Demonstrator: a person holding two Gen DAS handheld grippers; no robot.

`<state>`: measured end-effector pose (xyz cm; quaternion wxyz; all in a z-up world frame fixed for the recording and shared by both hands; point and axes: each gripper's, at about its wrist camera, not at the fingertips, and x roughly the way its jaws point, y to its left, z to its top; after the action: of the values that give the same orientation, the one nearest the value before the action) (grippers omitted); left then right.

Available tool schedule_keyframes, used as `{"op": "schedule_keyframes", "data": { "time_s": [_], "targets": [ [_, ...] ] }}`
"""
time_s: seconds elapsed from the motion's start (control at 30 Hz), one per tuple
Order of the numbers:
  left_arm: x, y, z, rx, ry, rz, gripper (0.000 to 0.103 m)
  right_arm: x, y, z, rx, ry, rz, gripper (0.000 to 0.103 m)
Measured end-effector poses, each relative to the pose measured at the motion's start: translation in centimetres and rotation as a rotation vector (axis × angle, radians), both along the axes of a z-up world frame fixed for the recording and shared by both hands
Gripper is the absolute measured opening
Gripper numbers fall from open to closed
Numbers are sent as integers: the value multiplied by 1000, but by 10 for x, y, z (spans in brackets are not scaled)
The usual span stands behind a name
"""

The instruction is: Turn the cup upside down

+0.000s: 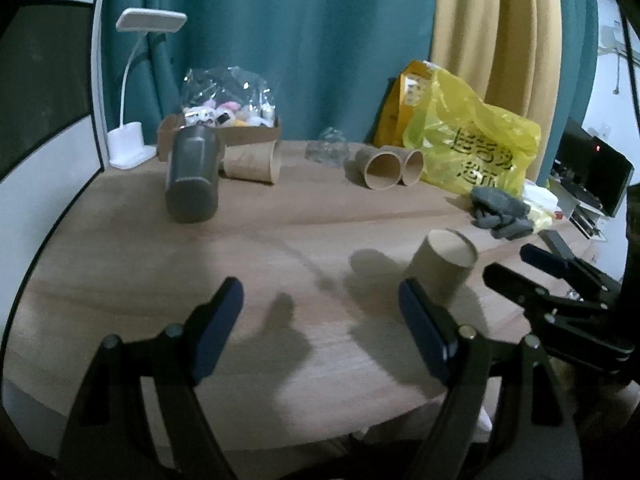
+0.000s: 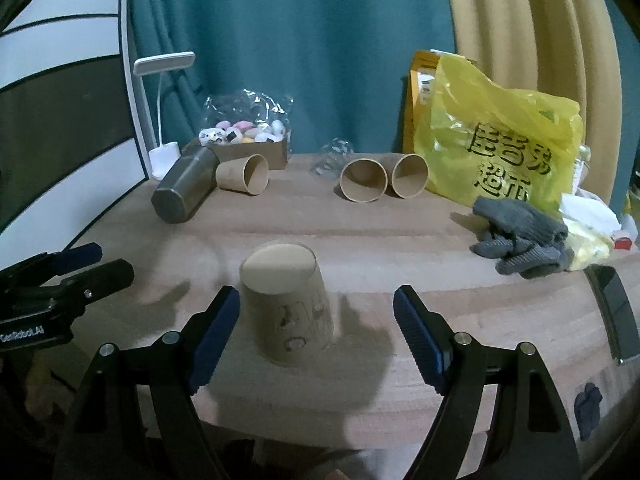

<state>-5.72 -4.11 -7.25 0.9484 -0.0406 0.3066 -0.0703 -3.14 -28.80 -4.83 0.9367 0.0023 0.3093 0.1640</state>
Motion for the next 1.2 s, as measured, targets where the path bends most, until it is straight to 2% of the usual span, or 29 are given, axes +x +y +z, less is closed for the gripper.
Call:
{"op": "schedule_keyframes", "data": {
  "time_s": [0.5, 1.2],
  "targets": [
    [-38, -6, 16, -4, -56, 21, 81, -32, -9, 13, 9, -37, -24, 82],
    [-40, -2, 18, -12, -64, 33, 81, -32, -9, 13, 9, -37, -26, 82]
  ]
}}
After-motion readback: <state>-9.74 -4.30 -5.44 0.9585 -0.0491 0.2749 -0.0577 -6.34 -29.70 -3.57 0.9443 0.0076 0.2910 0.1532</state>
